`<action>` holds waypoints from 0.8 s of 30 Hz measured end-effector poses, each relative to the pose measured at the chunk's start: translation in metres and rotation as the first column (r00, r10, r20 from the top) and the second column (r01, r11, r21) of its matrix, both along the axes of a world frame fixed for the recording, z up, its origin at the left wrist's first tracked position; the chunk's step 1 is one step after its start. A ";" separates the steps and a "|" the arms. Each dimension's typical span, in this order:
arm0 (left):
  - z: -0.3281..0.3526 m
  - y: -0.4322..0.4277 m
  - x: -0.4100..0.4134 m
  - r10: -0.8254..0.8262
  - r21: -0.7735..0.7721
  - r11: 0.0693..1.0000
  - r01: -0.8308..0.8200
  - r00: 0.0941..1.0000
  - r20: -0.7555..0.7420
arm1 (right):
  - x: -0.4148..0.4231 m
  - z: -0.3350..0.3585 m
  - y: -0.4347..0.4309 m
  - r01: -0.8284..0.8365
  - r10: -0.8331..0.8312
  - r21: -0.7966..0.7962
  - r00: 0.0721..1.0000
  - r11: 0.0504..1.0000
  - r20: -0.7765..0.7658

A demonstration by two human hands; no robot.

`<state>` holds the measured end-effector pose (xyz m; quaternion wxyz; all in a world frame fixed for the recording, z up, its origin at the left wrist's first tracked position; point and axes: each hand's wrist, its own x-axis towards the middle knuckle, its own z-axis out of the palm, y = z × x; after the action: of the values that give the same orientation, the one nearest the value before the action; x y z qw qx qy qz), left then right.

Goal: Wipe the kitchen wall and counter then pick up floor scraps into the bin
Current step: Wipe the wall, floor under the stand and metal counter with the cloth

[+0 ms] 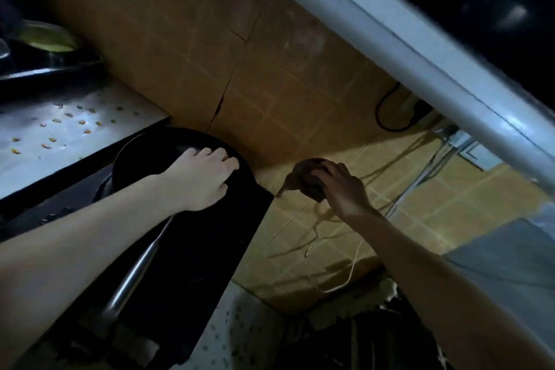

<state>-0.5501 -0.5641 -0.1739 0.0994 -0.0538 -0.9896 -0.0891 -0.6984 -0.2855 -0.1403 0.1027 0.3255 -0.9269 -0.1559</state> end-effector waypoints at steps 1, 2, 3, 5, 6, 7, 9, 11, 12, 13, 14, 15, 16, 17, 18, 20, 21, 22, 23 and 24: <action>0.001 0.003 0.003 -0.024 -0.007 1.000 0.024 1.000 0.005 | 0.004 -0.003 0.008 0.027 -0.027 0.011 1.000 1.000 0.003; 0.003 0.006 0.005 -0.047 -0.013 0.999 0.047 0.999 0.010 | 0.008 -0.004 0.016 0.044 -0.044 0.008 0.999 0.999 -0.003; 0.004 0.007 0.006 -0.067 -0.018 0.998 0.067 0.998 0.016 | 0.013 -0.005 0.025 0.056 -0.056 -0.005 0.998 0.998 -0.013; 0.006 0.011 0.008 -0.091 -0.016 0.996 0.092 0.995 0.029 | 0.024 -0.005 0.040 0.079 -0.080 -0.022 0.996 0.997 -0.041; 0.008 0.013 0.008 -0.098 -0.015 0.995 0.099 0.994 0.042 | 0.029 -0.004 0.048 0.093 -0.094 -0.017 0.994 0.996 -0.055; 0.009 0.017 0.007 -0.110 -0.017 0.994 0.111 0.992 0.061 | 0.036 -0.002 0.055 0.111 -0.112 -0.013 0.991 0.994 -0.068; 0.013 0.027 0.005 -0.148 -0.031 0.988 0.152 0.984 0.098 | 0.051 -0.001 0.070 0.169 -0.172 -0.039 0.982 0.985 -0.084; 0.015 0.039 0.004 -0.189 -0.037 0.980 0.195 0.975 0.114 | 0.068 -0.004 0.082 0.236 -0.242 -0.081 0.967 0.968 -0.083; 0.016 0.044 0.003 -0.205 -0.038 0.977 0.210 0.972 0.113 | 0.077 -0.006 0.088 0.269 -0.275 -0.093 0.959 0.959 -0.062; 0.017 0.049 0.003 -0.216 -0.043 0.974 0.221 0.970 0.110 | 0.085 -0.010 0.094 0.299 -0.303 -0.094 0.952 0.950 -0.035; 0.017 0.053 0.003 -0.224 -0.052 0.972 0.230 0.968 0.110 | 0.091 -0.014 0.099 0.322 -0.325 -0.092 0.946 0.942 -0.017; 0.017 0.057 0.003 -0.229 -0.062 0.969 0.237 0.966 0.116 | 0.097 -0.018 0.104 0.343 -0.345 -0.092 0.939 0.935 -0.007; 0.017 0.061 0.003 -0.231 -0.070 0.968 0.241 0.964 0.129 | 0.102 -0.023 0.109 0.361 -0.363 -0.098 0.932 0.927 0.000; 0.017 0.065 0.003 -0.230 -0.077 0.967 0.243 0.962 0.144 | 0.107 -0.027 0.113 0.377 -0.378 -0.111 0.926 0.920 0.008; 0.017 0.070 0.003 -0.230 -0.082 0.966 0.244 0.961 0.154 | 0.111 -0.032 0.118 0.387 -0.388 -0.126 0.921 0.913 0.017; 0.016 0.081 0.002 -0.238 -0.084 0.963 0.255 0.955 0.175 | 0.118 -0.041 0.128 0.391 -0.391 -0.160 0.920 0.906 0.032; 0.015 0.087 0.002 -0.245 -0.080 0.961 0.264 0.951 0.189 | 0.121 -0.046 0.133 0.392 -0.392 -0.173 0.919 0.904 0.036; 0.013 0.094 0.002 -0.251 -0.079 0.959 0.271 0.947 0.202 | 0.123 -0.051 0.137 0.390 -0.390 -0.182 0.920 0.903 0.036; 0.012 0.101 0.002 -0.253 -0.083 0.958 0.276 0.944 0.213 | 0.125 -0.055 0.141 0.387 -0.388 -0.186 0.921 0.903 0.031; 0.011 0.108 0.002 -0.253 -0.091 0.956 0.279 0.942 0.221 | 0.127 -0.060 0.145 0.386 -0.387 -0.190 0.921 0.903 0.028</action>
<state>-0.5482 -0.4564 -0.1628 -0.0203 -0.1835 -0.9817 -0.0468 -0.5714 -0.1404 -0.2001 0.1054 0.1232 -0.9831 -0.0847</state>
